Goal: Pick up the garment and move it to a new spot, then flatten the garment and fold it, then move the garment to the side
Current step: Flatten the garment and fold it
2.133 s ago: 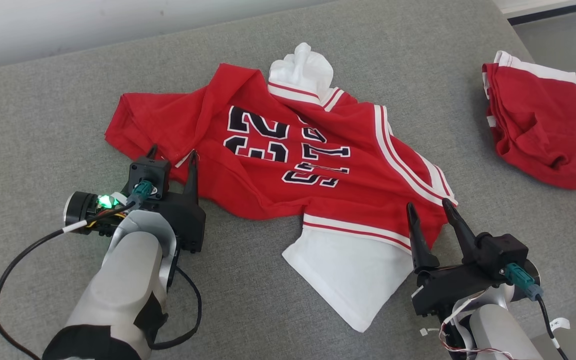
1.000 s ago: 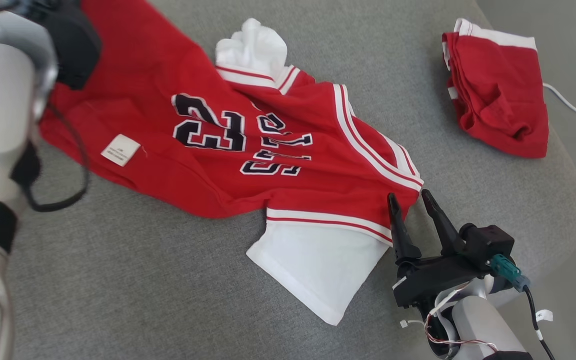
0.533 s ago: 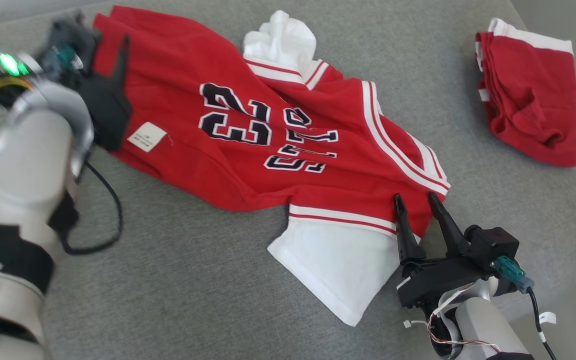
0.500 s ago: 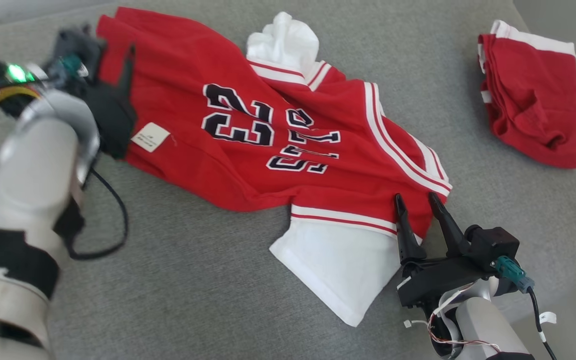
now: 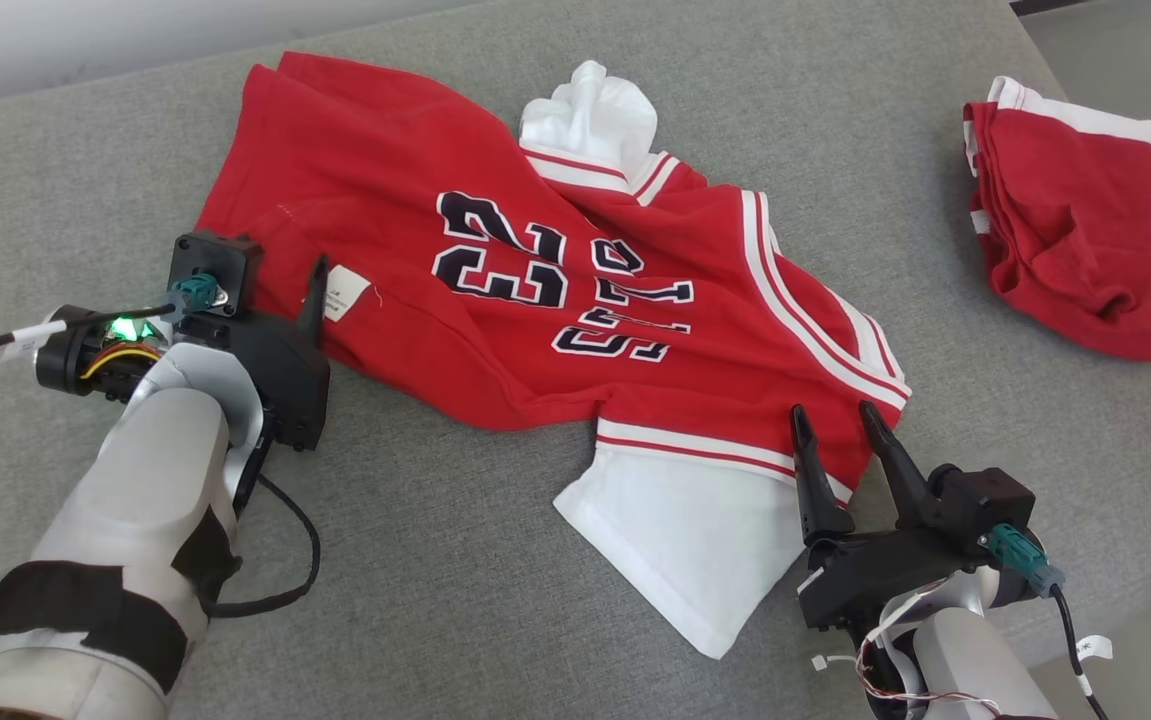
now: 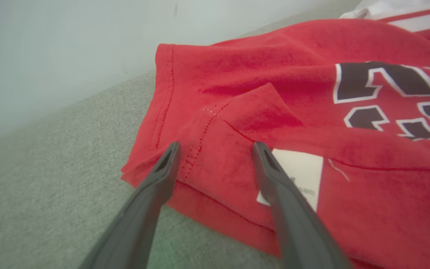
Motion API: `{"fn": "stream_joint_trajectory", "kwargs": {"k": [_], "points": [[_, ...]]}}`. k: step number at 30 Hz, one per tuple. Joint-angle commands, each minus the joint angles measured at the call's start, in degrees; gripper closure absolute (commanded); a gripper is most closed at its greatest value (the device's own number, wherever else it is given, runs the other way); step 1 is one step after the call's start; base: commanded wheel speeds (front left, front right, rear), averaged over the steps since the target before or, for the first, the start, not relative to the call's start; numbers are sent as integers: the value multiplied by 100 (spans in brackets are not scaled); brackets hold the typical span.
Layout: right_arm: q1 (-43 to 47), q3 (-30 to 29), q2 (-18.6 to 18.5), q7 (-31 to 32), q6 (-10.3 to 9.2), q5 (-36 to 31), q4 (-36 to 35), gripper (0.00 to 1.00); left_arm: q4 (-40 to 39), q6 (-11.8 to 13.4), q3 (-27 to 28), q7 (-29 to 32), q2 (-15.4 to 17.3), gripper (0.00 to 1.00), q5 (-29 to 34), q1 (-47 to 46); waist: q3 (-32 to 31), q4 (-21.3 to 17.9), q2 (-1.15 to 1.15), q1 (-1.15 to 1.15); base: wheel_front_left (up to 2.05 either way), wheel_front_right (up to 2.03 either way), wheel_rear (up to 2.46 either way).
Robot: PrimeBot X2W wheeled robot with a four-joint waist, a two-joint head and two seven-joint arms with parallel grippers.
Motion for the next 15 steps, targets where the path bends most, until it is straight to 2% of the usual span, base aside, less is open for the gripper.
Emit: {"fn": "stream_joint_trajectory", "kwargs": {"k": [1, 8, 15], "points": [[41, -6, -20, -3, -17, -29, 3, 0, 16, 69, 13, -62, 20, 0, 18, 21, 19, -24, 0, 0, 0, 0, 0], [59, -20, -31, -3, -17, -24, 22, 0, 91, 262, -21, -41, 36, 0, 35, -264, 63, -76, 0, 0, 0, 0, 0], [-4, 8, -18, -4, -17, 9, 77, 0, 198, 316, -110, 302, -27, 0, 55, -590, 133, -98, 0, 0, 0, 0, 0]]}}
